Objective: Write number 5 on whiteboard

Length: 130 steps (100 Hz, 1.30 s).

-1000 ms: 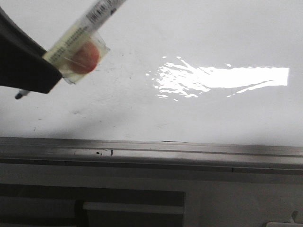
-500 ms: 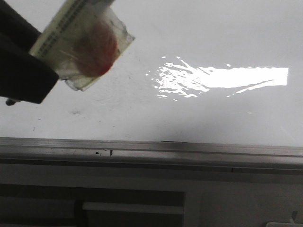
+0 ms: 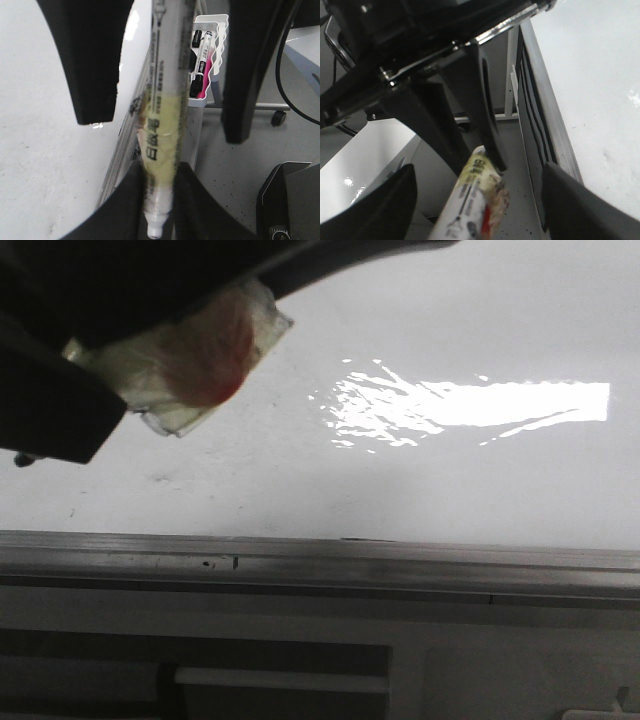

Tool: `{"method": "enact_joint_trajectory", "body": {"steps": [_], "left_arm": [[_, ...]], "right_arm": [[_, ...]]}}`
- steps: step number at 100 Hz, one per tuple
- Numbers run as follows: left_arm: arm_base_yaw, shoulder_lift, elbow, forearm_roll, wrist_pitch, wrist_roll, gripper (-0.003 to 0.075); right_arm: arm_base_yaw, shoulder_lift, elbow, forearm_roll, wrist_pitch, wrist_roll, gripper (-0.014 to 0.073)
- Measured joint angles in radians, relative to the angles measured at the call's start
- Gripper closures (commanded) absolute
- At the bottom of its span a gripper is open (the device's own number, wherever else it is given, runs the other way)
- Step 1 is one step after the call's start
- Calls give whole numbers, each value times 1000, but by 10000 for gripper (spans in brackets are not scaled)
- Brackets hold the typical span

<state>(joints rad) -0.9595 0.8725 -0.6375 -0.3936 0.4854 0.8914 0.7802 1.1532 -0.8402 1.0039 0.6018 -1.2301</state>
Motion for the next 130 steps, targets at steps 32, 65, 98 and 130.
{"method": "enact_joint_trajectory", "body": {"steps": [32,65,98,130], "left_arm": [[0,0,2,-10,-11,-20,740],[0,0,4,-15,-7,-41,584],[0,-92,4,-13,-54,-168,225],[43,-388,126,207,-144,-551,419]], "right_arm": [[6,21,-2,0,-31,-10,664],[6,21,-2,-15,-23,-29,657],[-8,-41,-2,-58,-111,-6,654],[-131,-195,31,-306,-136,164,652]]}}
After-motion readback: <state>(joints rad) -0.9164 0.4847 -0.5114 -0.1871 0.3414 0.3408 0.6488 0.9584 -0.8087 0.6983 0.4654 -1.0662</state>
